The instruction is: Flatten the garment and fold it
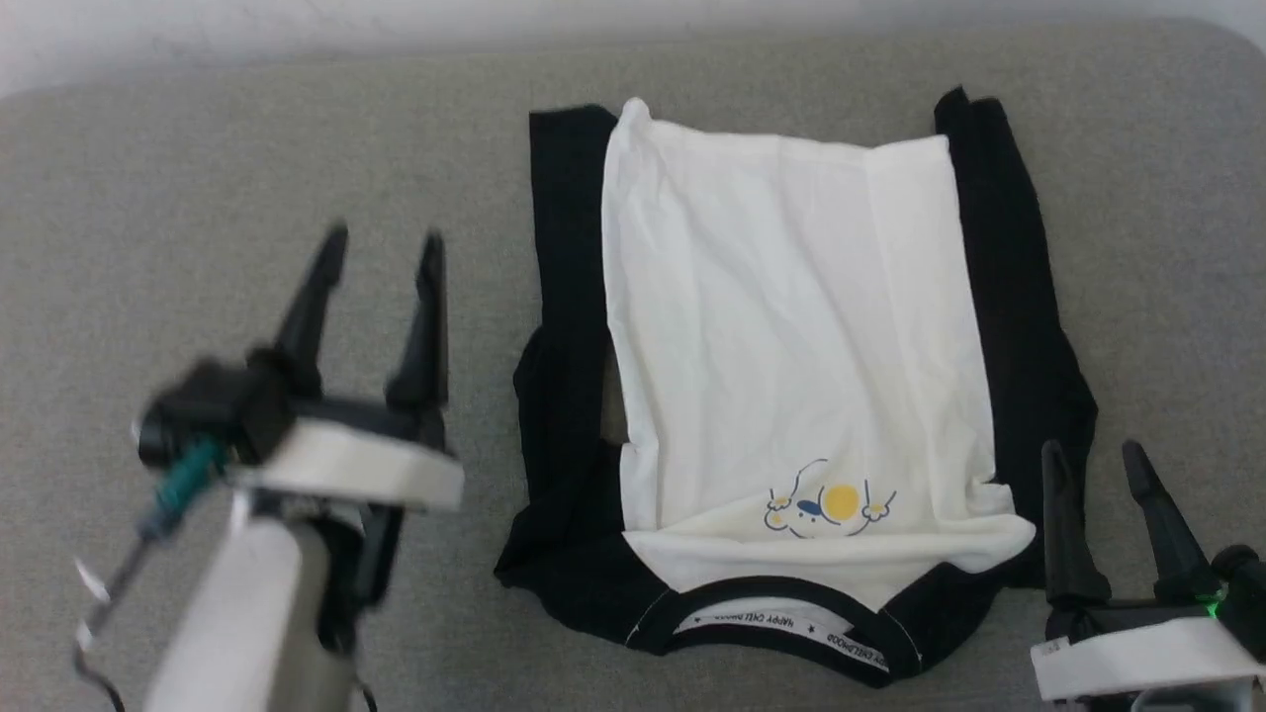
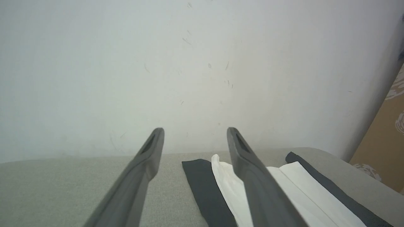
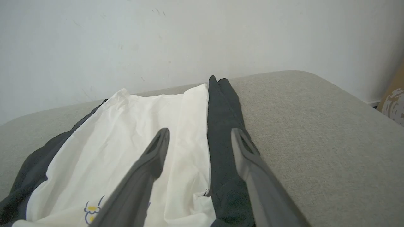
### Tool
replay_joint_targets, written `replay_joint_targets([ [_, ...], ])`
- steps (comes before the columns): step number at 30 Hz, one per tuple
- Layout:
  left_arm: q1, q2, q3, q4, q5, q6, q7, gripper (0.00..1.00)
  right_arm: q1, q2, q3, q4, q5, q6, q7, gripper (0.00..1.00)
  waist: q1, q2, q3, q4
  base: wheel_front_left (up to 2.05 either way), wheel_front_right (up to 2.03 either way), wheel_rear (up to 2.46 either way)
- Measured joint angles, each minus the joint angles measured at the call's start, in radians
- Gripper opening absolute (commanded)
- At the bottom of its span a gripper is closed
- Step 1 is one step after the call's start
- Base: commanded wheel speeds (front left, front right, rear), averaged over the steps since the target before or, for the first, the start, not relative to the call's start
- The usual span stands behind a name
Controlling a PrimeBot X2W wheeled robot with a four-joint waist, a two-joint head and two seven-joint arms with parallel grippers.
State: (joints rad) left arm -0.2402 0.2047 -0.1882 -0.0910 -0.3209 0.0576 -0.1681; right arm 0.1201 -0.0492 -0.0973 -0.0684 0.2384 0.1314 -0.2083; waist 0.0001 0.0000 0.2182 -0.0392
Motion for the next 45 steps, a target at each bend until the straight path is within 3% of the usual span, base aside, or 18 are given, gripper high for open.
replay_joint_targets([
  [7, -0.383, 0.103, 0.018, 0.102, -0.020, -0.078, 0.225, 1.00, -0.073, 0.000, 0.026, 0.002, 0.003, 0.000, -0.018, 1.00, 0.0001, 0.0000, 0.109, -0.013, 0.00, 0.00, 0.00],
  [13, -0.627, 0.168, -0.037, 0.235, -0.064, -0.154, 0.457, 1.00, -0.131, 0.000, 0.040, 0.006, 0.017, 0.000, -0.034, 1.00, 0.0002, 0.0000, 0.209, -0.040, 0.00, 0.00, 0.00],
  [19, -0.802, 0.175, -0.063, 0.358, -0.141, -0.170, 0.678, 1.00, -0.171, 0.000, 0.056, 0.026, 0.033, 0.000, -0.042, 1.00, 0.0001, 0.0000, 0.305, -0.078, 0.00, 0.00, 0.00],
  [25, -0.891, 0.187, -0.086, 0.437, -0.155, -0.158, 0.868, 1.00, -0.185, 0.000, 0.077, 0.046, 0.058, 0.000, -0.048, 1.00, 0.0001, 0.0000, 0.382, -0.130, 0.00, 0.00, 0.00],
  [31, -0.906, 0.217, -0.091, 0.475, -0.154, -0.107, 0.989, 1.00, -0.201, 0.000, 0.082, 0.045, 0.075, 0.000, -0.048, 1.00, 0.0000, 0.0000, 0.432, -0.188, 0.00, 0.00, 0.00],
  [40, -0.920, 0.244, -0.051, 0.457, -0.159, -0.044, 1.023, 0.98, -0.205, 0.000, 0.074, 0.044, 0.078, 0.000, -0.048, 1.00, -0.0002, 0.0000, 0.485, -0.235, 0.00, 0.00, 0.00],
  [42, -0.927, 0.247, -0.048, 0.450, -0.169, -0.043, 1.042, 0.29, -0.209, 0.000, 0.071, 0.044, 0.078, 0.000, -0.048, 1.00, -0.0002, 0.0000, 0.491, -0.238, 0.00, 0.00, 0.00],
  [43, -0.929, 0.247, -0.046, 0.448, -0.176, -0.042, 1.054, 0.00, -0.210, 0.000, 0.070, 0.045, 0.078, 0.000, -0.048, 1.00, -0.0002, 0.0000, 0.492, -0.239, 0.00, 0.00, 0.00],
  [45, -0.929, 0.248, -0.050, 0.440, -0.193, -0.050, 1.083, 0.00, -0.213, 0.000, 0.069, 0.047, 0.075, 0.000, -0.048, 1.00, -0.0002, 0.0000, 0.491, -0.238, 0.00, 0.00, 0.00],
])
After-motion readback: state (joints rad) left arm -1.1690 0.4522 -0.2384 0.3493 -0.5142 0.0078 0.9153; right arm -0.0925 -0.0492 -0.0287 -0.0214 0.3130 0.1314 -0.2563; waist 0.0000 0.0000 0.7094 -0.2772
